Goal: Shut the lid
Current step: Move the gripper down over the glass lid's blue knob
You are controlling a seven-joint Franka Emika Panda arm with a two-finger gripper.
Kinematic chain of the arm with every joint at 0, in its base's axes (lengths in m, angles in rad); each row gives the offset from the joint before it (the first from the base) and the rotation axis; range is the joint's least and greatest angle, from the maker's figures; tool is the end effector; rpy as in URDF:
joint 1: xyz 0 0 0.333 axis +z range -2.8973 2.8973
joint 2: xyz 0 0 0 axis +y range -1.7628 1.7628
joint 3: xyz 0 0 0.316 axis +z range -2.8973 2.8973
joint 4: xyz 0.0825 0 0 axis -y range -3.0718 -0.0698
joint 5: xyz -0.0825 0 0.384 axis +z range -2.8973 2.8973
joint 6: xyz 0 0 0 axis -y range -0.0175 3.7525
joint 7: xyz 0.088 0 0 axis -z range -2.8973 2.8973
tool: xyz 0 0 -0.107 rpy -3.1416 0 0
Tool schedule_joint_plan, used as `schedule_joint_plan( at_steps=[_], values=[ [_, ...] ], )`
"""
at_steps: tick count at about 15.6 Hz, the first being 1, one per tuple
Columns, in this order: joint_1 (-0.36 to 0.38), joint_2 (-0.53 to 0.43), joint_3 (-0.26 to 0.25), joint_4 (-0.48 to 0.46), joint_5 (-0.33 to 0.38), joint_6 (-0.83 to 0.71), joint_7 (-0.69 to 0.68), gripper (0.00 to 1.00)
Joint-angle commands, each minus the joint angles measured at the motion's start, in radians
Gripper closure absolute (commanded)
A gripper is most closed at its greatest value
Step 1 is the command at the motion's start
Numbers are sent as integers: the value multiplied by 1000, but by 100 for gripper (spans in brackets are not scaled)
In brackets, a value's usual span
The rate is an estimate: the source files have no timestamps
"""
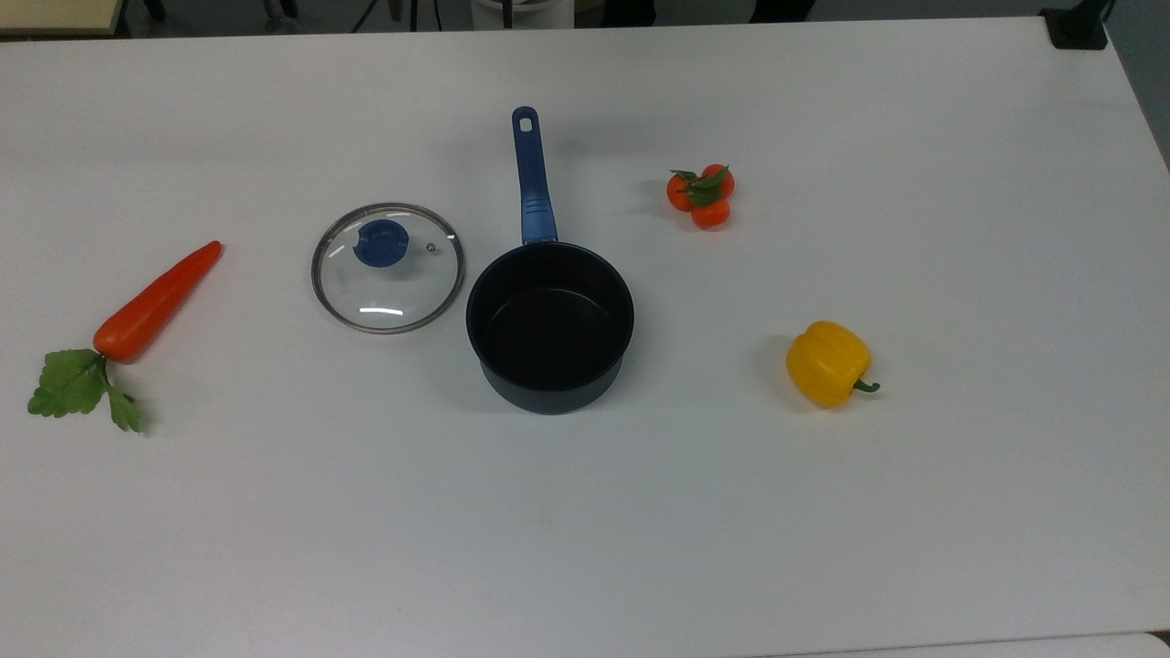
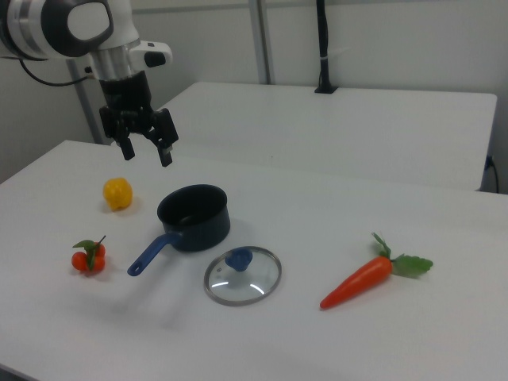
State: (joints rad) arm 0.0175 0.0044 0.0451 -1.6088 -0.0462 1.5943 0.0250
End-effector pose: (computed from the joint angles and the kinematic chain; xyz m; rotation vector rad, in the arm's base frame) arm 0.5562 0.0300 0.6063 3.0941 0.0605 -0.0261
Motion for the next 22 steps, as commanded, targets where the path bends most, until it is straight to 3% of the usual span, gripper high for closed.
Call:
schedule_joint_plan(
  at_steps=[1, 9, 13, 17, 22],
  values=[
    [-4, -12, -10, -8, -12, -5, 12, 0],
    [-13, -14, -13, -8, -12, 7, 15, 0],
    [-106, -6, -21, -28, 3, 61, -71, 0],
    [-114, 6, -51, -146, 5, 209, -112, 0],
    [-137, 113, -51, -242, 2, 384, -100, 0]
  ],
)
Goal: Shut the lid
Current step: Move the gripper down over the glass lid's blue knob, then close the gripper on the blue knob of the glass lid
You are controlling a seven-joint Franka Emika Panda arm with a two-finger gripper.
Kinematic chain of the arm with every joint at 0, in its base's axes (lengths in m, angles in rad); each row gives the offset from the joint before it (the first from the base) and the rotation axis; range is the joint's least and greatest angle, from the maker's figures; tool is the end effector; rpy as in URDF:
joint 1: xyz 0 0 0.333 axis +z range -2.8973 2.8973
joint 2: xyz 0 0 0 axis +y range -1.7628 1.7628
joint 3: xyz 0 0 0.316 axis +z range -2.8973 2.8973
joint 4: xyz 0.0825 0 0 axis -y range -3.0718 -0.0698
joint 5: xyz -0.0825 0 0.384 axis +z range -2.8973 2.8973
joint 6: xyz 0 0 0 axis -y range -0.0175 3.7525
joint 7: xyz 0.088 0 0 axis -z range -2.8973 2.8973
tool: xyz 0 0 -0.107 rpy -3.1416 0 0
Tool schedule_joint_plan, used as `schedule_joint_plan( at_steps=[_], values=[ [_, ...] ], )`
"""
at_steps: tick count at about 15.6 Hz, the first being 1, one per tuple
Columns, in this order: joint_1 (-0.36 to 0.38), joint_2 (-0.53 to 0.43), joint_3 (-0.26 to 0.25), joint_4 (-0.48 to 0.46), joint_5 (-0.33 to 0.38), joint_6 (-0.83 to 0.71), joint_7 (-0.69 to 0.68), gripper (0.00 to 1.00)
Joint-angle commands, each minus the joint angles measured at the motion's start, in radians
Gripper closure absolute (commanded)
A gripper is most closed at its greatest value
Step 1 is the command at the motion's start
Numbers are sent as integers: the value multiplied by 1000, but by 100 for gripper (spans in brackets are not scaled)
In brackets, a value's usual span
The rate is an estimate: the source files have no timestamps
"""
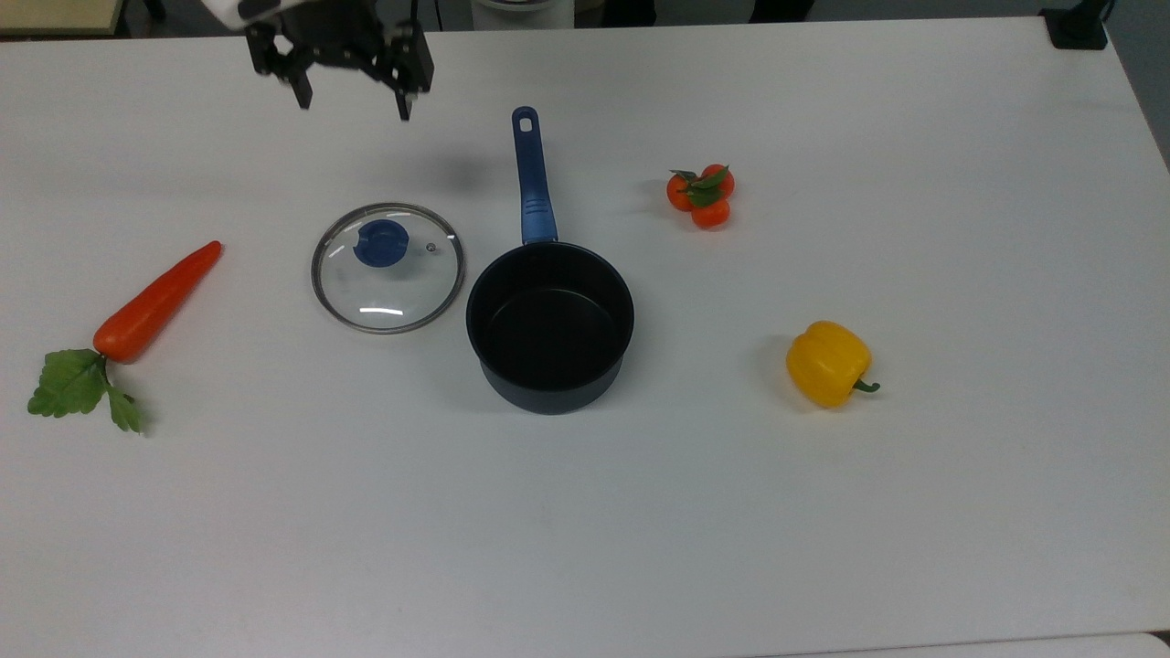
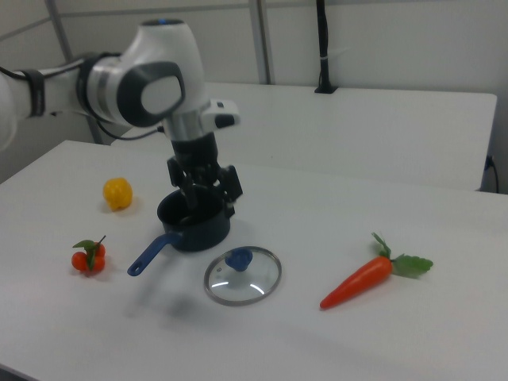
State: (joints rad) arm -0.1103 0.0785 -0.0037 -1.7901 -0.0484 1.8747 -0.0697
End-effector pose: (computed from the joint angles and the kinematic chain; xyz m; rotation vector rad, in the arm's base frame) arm 0.5828 -0.0704 0.5014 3.0944 -0.0463 0.0028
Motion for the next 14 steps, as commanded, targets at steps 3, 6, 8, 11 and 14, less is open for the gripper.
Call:
schedule_joint_plan(
  at_steps=[3, 6, 8, 11, 14],
  values=[
    [-12, 84, -2, -120, 1, 227, -16, 0],
    [-8, 141, -2, -127, -5, 302, -18, 0],
    [-3, 181, -4, -127, -8, 354, -18, 0],
    [0, 215, -2, -127, -10, 402, -18, 0],
    [1, 216, -2, -127, -16, 405, -19, 9]
  ],
)
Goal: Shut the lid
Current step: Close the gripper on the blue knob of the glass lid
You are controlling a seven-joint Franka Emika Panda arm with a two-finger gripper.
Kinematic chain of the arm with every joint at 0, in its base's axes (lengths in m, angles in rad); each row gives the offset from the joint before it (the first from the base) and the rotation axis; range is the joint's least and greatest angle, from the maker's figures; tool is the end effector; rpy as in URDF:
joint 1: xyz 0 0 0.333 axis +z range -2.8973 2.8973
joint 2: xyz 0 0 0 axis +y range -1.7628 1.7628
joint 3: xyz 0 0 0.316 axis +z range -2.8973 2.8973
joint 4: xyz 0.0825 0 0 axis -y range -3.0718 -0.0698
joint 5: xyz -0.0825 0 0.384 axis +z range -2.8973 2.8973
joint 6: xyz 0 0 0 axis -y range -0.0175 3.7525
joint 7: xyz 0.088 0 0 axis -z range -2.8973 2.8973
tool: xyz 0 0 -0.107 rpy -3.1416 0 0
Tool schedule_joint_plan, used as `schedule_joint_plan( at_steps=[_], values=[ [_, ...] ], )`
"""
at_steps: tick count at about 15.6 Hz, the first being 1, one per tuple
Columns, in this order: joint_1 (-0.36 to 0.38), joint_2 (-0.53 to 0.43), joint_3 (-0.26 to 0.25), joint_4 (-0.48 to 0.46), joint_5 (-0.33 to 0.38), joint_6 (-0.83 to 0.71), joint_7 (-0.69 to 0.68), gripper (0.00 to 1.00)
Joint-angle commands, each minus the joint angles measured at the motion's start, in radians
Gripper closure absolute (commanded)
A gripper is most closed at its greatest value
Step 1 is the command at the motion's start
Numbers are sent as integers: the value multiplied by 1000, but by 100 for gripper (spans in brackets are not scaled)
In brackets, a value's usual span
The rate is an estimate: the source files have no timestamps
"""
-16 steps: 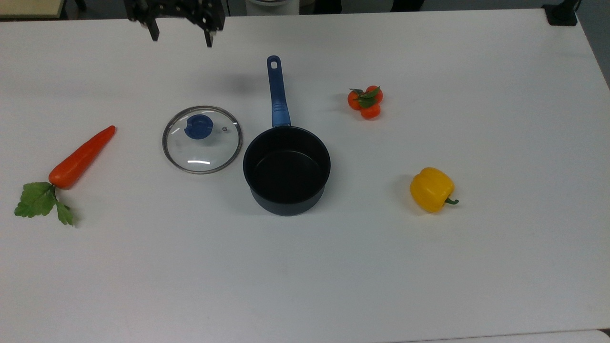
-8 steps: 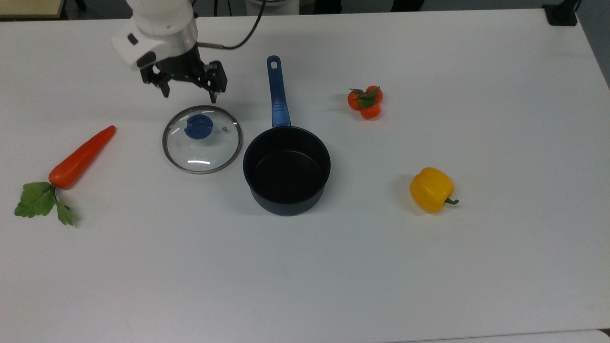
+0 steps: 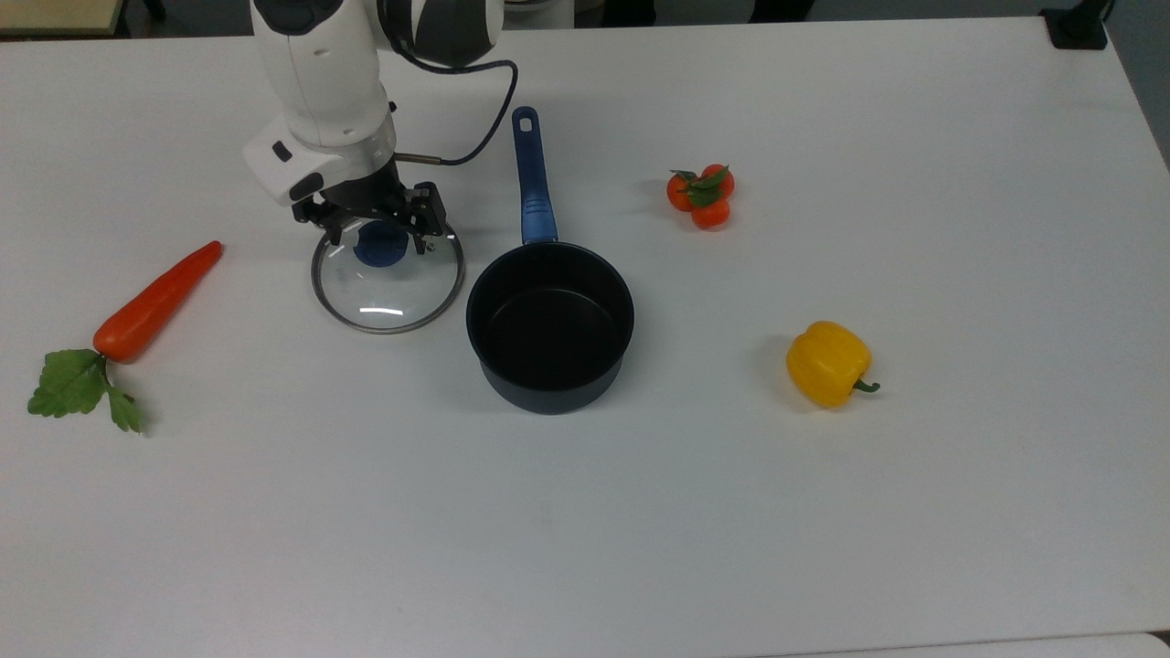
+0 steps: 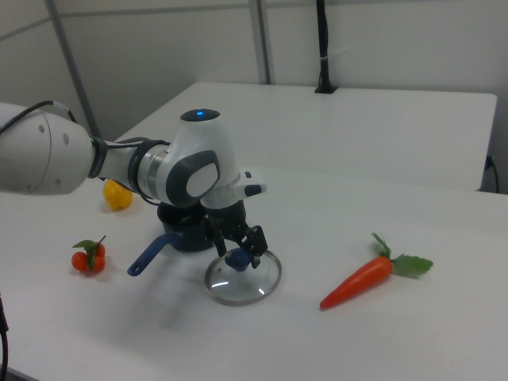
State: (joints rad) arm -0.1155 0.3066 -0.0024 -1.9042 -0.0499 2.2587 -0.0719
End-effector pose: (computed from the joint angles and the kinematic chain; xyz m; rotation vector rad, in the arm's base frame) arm 0.6199 -0.0747 0.3436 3.0964 -0.0234 0.0679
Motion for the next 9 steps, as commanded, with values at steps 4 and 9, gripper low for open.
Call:
schedule_joint_plan(
  at_steps=[4, 9],
  values=[
    [7, -12, -4, -9, -19, 21, -17, 48],
    [-1, -33, -4, 2, -18, -19, -14, 68]
  ],
)
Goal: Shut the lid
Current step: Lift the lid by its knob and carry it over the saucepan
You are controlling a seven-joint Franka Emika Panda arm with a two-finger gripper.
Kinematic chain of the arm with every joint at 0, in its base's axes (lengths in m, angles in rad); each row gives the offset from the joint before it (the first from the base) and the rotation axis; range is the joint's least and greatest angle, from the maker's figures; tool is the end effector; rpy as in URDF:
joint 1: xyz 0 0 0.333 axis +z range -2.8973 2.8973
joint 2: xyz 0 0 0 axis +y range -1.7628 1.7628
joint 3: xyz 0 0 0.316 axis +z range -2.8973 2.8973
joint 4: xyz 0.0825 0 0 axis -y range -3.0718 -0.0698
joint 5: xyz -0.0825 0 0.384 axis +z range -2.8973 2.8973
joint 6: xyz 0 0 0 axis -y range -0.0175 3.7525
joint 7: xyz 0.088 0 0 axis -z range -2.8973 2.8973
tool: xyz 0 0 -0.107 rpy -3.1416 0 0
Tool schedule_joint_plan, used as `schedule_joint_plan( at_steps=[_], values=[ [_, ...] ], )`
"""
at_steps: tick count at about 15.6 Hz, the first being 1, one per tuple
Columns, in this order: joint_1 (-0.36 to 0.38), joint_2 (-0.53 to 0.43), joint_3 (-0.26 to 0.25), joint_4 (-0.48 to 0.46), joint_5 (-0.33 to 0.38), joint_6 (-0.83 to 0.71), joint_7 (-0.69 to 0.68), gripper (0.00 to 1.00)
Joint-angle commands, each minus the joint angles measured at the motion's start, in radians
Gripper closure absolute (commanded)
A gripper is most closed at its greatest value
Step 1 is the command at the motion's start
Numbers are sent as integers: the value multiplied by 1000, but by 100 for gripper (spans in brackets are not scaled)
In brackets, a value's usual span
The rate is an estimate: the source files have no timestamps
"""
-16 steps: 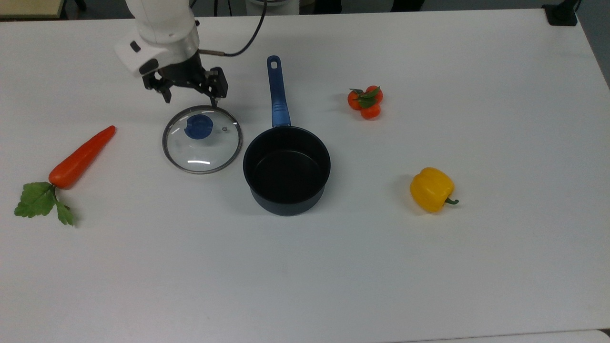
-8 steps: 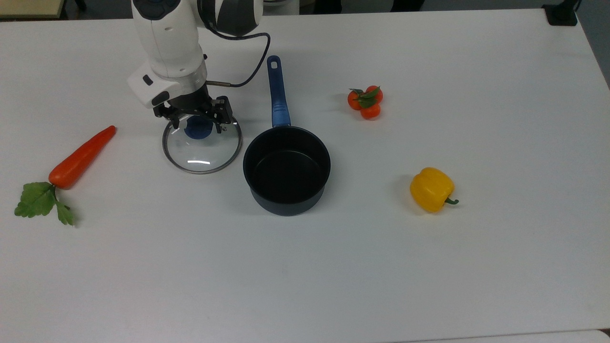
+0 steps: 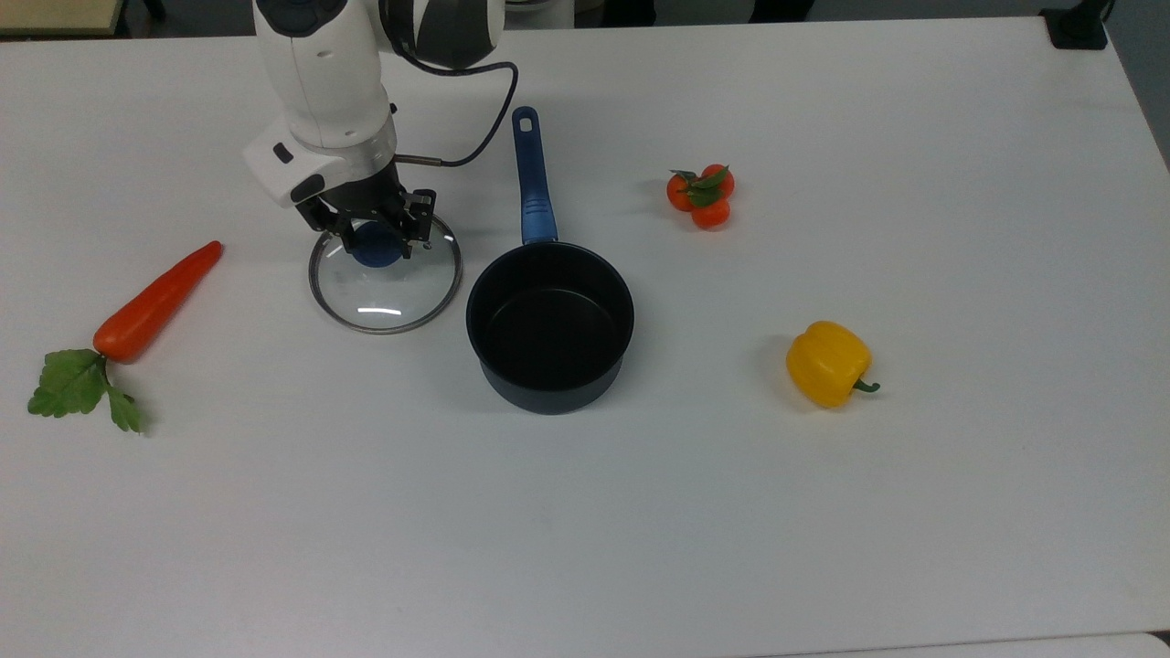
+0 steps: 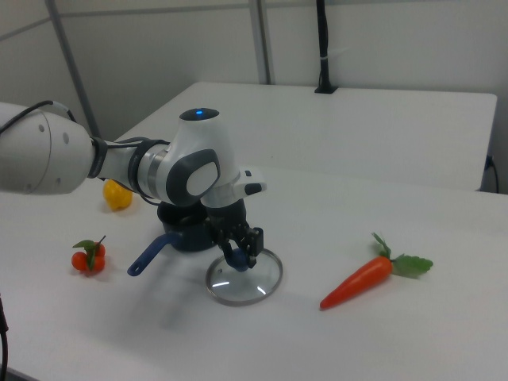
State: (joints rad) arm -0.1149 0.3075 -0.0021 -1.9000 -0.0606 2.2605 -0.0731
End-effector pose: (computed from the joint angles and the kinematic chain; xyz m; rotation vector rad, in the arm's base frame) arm 0.6212 -0.0746 0.3451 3.0875 -0.0100 0.0743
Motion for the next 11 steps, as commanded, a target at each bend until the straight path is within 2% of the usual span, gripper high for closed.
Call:
schedule_joint_plan(
  at_steps=[1, 7, 9, 11],
  values=[
    [-5, -41, -4, 21, -7, -60, -11, 68],
    [-2, -38, -6, 238, 4, -292, 3, 67],
    [14, -33, 5, 295, 2, -329, 38, 67],
    [61, -28, 7, 343, 2, -340, 70, 67]
  ],
)
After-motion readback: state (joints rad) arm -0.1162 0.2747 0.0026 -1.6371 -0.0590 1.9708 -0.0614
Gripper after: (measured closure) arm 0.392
